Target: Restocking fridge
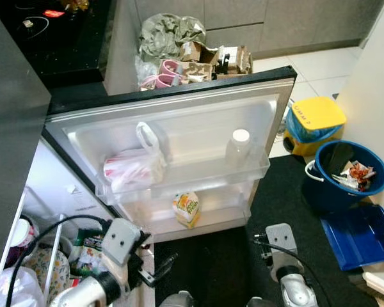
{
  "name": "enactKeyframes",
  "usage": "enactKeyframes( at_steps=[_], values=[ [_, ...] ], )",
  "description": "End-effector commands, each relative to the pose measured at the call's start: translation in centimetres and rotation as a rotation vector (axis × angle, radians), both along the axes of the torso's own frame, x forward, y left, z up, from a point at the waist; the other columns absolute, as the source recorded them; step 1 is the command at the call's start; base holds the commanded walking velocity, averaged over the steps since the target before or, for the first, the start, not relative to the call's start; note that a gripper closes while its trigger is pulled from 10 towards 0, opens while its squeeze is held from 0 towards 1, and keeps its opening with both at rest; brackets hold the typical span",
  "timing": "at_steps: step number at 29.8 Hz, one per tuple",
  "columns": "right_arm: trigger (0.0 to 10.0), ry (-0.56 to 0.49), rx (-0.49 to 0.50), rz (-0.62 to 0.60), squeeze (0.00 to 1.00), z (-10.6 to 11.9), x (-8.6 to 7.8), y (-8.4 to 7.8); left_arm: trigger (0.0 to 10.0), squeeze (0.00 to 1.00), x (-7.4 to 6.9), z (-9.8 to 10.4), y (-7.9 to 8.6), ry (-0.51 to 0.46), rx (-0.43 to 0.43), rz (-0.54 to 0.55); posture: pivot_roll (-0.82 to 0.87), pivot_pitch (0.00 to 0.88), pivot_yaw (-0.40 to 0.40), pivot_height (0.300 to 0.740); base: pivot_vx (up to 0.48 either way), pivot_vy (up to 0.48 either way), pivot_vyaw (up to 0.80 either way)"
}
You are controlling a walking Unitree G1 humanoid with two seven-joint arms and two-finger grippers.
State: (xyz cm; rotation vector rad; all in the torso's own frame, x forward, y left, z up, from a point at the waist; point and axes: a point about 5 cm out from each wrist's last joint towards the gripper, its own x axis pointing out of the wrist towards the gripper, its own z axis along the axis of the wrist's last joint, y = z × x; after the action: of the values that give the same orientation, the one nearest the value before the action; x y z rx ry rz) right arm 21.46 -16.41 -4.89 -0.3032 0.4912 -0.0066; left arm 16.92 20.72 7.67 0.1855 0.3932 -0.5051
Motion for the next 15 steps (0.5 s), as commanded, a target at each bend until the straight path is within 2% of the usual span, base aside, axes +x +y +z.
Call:
enactKeyframes(
  at_steps=[1, 2, 6, 8, 9, 12, 13, 14, 15],
  values=[
    [10.0, 0.021, 0.002, -0.002, 0.00, -0.3, -0.3, 0.1, 10.0, 0.00, 0.4, -1.1, 2.0, 0.007, 0.097, 0.057, 0.04, 0.122, 0.046, 0.740, 0.000, 0.000, 0.00],
    [10.0, 0.018, 0.002, -0.004, 0.00, -0.2, -0.2, 0.0, 10.0, 0.00, 1.4, -2.4, 3.7, 0.008, 0.158, 0.158, 0.03, 0.119, 0.047, 0.740, 0.000, 0.000, 0.00],
    [10.0, 0.017, 0.002, -0.005, 0.00, -0.2, -0.2, 0.0, 10.0, 0.00, 1.6, -2.9, 4.2, 0.008, 0.185, 0.194, 0.03, 0.119, 0.047, 0.740, 0.000, 0.000, 0.00],
    [10.0, 0.017, 0.001, -0.010, 0.00, -0.2, -0.2, 0.0, 10.0, 0.00, 1.4, -4.5, 5.3, 0.044, 0.240, 0.317, 0.03, 0.117, 0.047, 0.740, 0.000, 0.000, 0.00],
    [10.0, 0.017, 0.001, -0.010, 0.00, -0.2, -0.2, 0.0, 10.0, 0.00, 1.4, -4.5, 5.3, 0.044, 0.240, 0.317, 0.03, 0.117, 0.047, 0.740, 0.000, 0.000, 0.00],
    [10.0, 0.020, -0.001, -0.013, 0.00, -0.3, -0.3, -0.2, 10.0, 0.00, 0.5, -7.4, 6.3, 0.158, 0.188, 0.513, 0.01, 0.112, 0.039, 0.740, 0.000, 0.000, 0.00],
    [10.0, 0.020, -0.001, -0.013, 0.00, -0.3, -0.3, -0.2, 10.0, 0.00, 0.5, -7.4, 6.3, 0.158, 0.188, 0.513, 0.01, 0.112, 0.039, 0.740, 0.000, 0.000, 0.00],
    [10.0, 0.021, -0.003, -0.015, 0.00, -0.3, -0.3, -0.3, 10.0, 0.00, 0.5, -7.6, 6.2, 0.175, 0.087, 0.595, 0.01, 0.112, 0.039, 0.740, 0.000, 0.000, 0.00],
    [10.0, 0.021, -0.003, -0.015, 0.00, -0.3, -0.3, -0.3, 10.0, 0.00, 0.5, -7.6, 6.2, 0.175, 0.087, 0.595, 0.01, 0.112, 0.039, 0.740, 0.000, 0.000, 0.00]
  ],
)
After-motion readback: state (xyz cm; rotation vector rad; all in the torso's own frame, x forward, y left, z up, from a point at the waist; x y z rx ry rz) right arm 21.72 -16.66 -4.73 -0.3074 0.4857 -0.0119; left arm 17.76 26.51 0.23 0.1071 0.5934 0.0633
